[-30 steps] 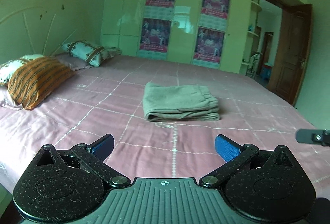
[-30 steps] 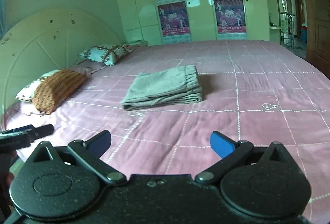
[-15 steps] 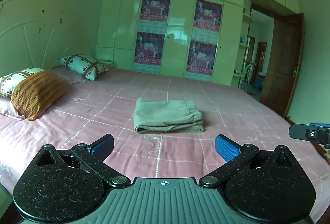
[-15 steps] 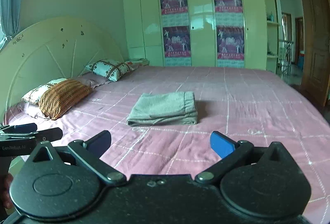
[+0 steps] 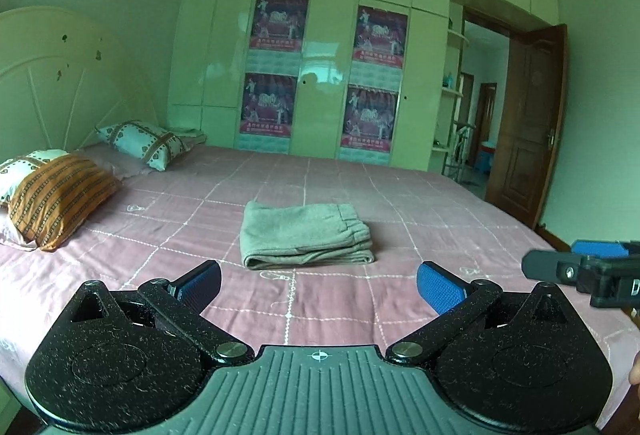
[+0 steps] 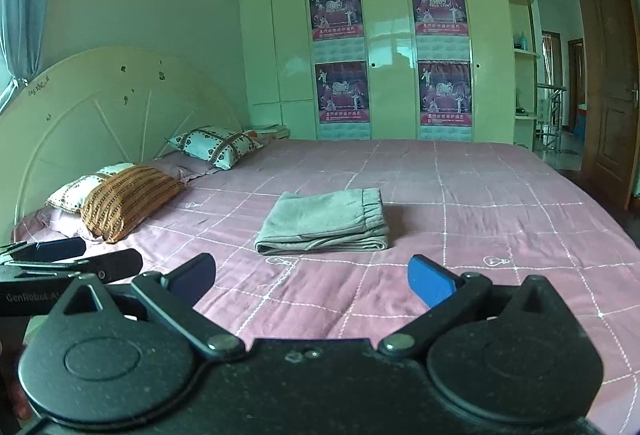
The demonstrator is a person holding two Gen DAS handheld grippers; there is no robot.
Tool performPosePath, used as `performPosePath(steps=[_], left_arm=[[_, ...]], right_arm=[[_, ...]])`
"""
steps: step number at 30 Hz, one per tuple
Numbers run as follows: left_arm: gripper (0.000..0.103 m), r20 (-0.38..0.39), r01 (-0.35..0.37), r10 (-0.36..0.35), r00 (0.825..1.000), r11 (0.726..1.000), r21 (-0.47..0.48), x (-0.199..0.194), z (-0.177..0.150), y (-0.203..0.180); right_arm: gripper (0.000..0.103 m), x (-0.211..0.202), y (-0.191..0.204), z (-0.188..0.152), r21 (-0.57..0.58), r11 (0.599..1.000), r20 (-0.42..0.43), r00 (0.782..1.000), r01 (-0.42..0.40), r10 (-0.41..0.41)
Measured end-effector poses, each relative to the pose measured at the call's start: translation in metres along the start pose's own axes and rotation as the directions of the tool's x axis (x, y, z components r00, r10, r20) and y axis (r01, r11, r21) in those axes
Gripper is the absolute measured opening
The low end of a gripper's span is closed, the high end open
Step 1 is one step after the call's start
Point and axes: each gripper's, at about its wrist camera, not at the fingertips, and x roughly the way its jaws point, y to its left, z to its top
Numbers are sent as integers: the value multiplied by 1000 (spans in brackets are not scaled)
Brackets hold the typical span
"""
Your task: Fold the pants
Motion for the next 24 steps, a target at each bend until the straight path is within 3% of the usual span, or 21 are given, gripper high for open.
performPosePath(steps=[24], left_arm=[[103, 11, 16, -16, 1000, 1000, -2, -4, 5, -3]], right_arm=[[97, -5, -2, 4, -18, 1000, 8, 1000, 5, -5]])
